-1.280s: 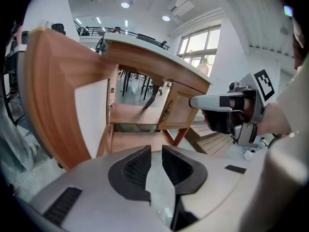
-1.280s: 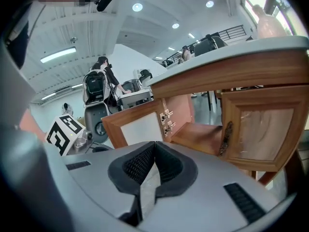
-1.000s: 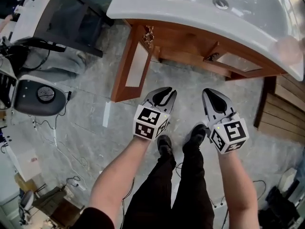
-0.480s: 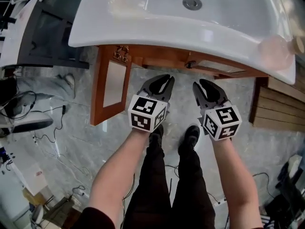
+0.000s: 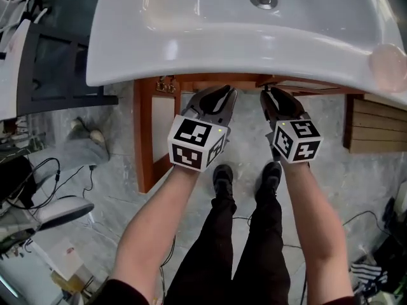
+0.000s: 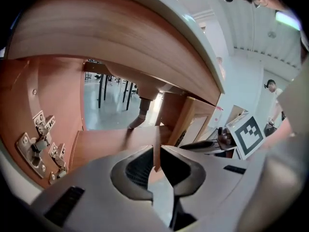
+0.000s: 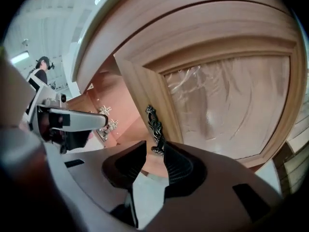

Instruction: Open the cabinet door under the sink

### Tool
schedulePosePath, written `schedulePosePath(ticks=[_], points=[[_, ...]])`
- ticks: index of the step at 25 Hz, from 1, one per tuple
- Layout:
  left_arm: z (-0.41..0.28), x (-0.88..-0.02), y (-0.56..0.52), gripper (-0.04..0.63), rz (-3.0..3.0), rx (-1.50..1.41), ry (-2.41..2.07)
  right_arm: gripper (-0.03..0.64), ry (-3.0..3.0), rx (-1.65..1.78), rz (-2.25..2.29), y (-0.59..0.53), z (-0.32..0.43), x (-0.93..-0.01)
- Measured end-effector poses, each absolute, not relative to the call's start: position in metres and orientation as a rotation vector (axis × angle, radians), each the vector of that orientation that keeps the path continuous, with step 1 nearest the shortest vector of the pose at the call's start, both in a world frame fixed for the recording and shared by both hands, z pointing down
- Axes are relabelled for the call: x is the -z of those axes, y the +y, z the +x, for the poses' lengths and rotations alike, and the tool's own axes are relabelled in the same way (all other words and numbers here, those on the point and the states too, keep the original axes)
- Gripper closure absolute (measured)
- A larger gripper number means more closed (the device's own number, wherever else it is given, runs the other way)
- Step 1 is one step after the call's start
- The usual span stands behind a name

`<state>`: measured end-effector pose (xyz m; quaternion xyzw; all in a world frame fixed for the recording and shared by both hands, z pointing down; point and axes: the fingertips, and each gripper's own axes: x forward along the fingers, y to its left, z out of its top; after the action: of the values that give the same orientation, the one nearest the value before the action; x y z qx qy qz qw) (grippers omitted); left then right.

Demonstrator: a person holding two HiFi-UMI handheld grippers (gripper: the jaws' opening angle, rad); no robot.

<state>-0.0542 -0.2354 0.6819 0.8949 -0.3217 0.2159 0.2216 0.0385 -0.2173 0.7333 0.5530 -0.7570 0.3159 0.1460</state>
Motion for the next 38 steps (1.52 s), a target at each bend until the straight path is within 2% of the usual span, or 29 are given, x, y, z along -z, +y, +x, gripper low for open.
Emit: schedulePosePath(ticks=[10,17,23,28,29,30,34,38], points=[[-0.051,-0.681,-0.226,0.540,2.567,-0.643,-0.785,0.515,-2.097,-0.826,1.681,-0.220,0.038,-0.741],[-0.055,-0.676,-0.217,0.538,2.653,-0.718,-0.679,0.518,-2.147,-0.770,1.611,-0.195,0.034,-0.738],[-0.034,-0.672,-0.201,0.538,2.707,-0.671,-0.559,0.517,-2.204,-0.765,1.552,-0.155,0.037,-0.739],[-0.016,-0.670,-0.175,0.508,2.783,-0.702,-0.388,0.518,-2.249,-0.747,1.499,-0.136,0.042,-0.736],[-0.012,-0.669,-0.169,0.505,2.809,-0.719,-0.351,0.523,-2.268,-0.745,1.486,-0.133,0.042,-0.734],[-0.007,-0.667,-0.165,0.502,2.833,-0.731,-0.318,0.607,-2.291,-0.733,1.454,-0.128,0.038,-0.731],[0.014,-0.658,-0.166,0.465,2.881,-0.681,-0.286,0.606,-2.288,-0.613,1.295,-0.089,0.018,-0.739],[0.013,-0.660,-0.187,0.466,2.850,-0.646,-0.388,0.604,-2.247,-0.694,1.448,-0.091,0.044,-0.750]])
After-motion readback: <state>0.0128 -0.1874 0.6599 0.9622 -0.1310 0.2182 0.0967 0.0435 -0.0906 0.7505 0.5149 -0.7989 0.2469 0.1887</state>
